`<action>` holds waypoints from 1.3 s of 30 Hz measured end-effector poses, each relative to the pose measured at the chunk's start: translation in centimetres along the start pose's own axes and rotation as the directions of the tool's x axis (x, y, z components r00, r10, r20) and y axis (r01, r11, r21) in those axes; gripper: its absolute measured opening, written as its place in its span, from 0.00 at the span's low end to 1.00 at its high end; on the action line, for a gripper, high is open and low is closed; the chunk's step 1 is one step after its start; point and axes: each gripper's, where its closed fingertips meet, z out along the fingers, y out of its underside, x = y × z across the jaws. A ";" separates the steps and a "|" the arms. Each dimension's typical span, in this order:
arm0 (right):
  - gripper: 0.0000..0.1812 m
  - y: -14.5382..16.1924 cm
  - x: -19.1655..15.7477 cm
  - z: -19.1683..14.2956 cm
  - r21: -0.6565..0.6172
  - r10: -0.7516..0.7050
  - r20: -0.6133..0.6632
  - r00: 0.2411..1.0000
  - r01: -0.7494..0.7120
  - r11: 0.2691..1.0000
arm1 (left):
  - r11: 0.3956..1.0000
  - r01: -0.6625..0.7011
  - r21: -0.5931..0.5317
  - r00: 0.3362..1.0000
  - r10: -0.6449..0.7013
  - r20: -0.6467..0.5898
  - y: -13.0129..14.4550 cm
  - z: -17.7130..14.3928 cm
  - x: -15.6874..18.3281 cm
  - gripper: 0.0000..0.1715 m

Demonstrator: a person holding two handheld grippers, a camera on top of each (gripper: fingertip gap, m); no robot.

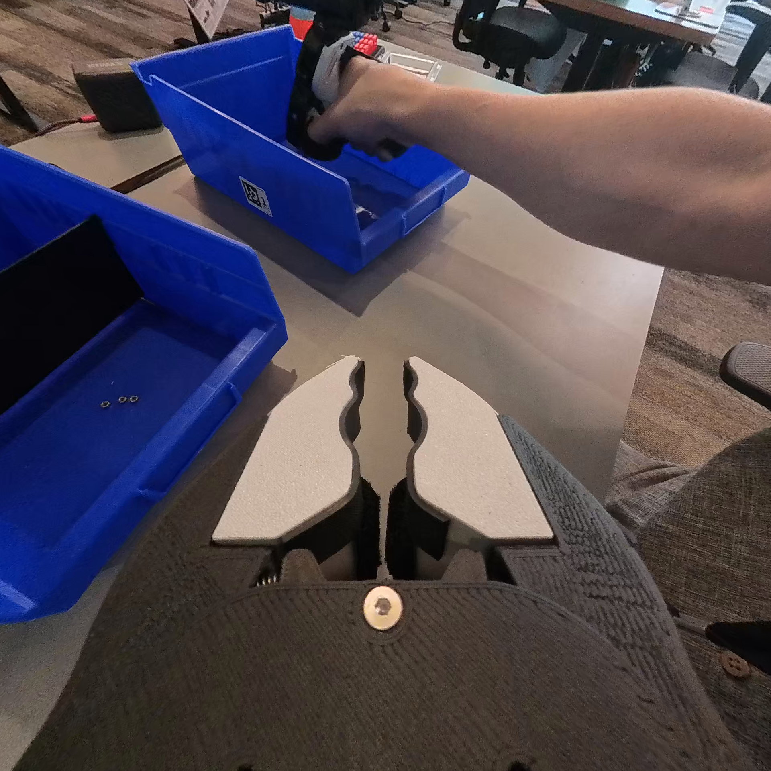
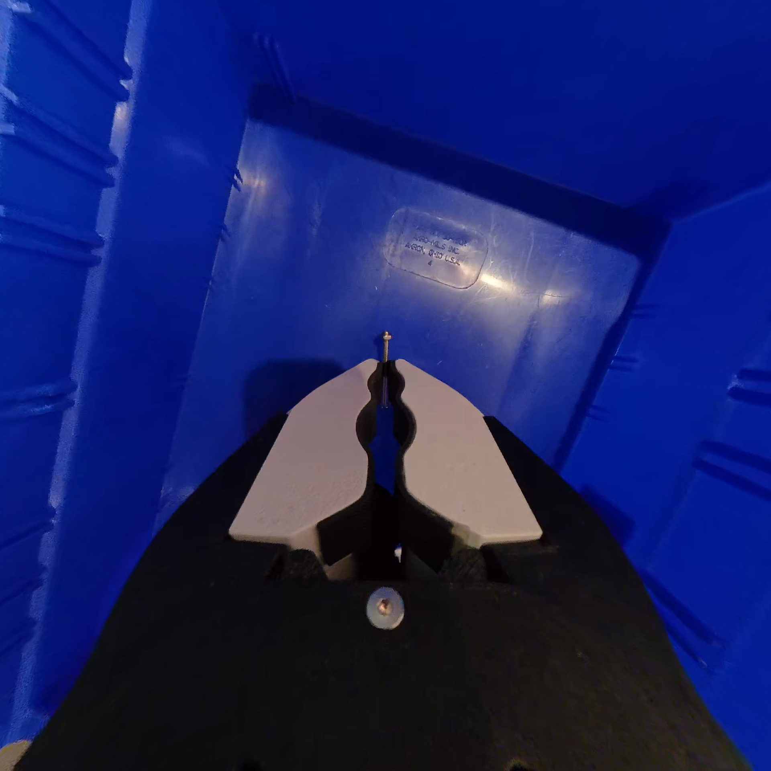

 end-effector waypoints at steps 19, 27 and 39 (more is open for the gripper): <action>0.05 -3.2 -11.0 -18.4 0.554 -0.353 -0.064 0.934 0.327 0.766 | 1.000 -0.003 0.015 0.998 0.002 0.067 -0.5 -1.6 -2.0 0.10; 0.04 7.3 -23.2 -22.6 0.683 -0.622 0.043 0.782 0.432 0.590 | 1.000 -0.013 0.010 0.989 0.011 0.150 -0.6 -2.7 -3.9 0.17; 0.01 17.4 -29.6 -17.7 0.642 -0.664 0.411 0.624 0.319 0.697 | 1.000 -0.010 -0.023 0.966 0.015 0.260 0.9 -6.1 -5.0 0.13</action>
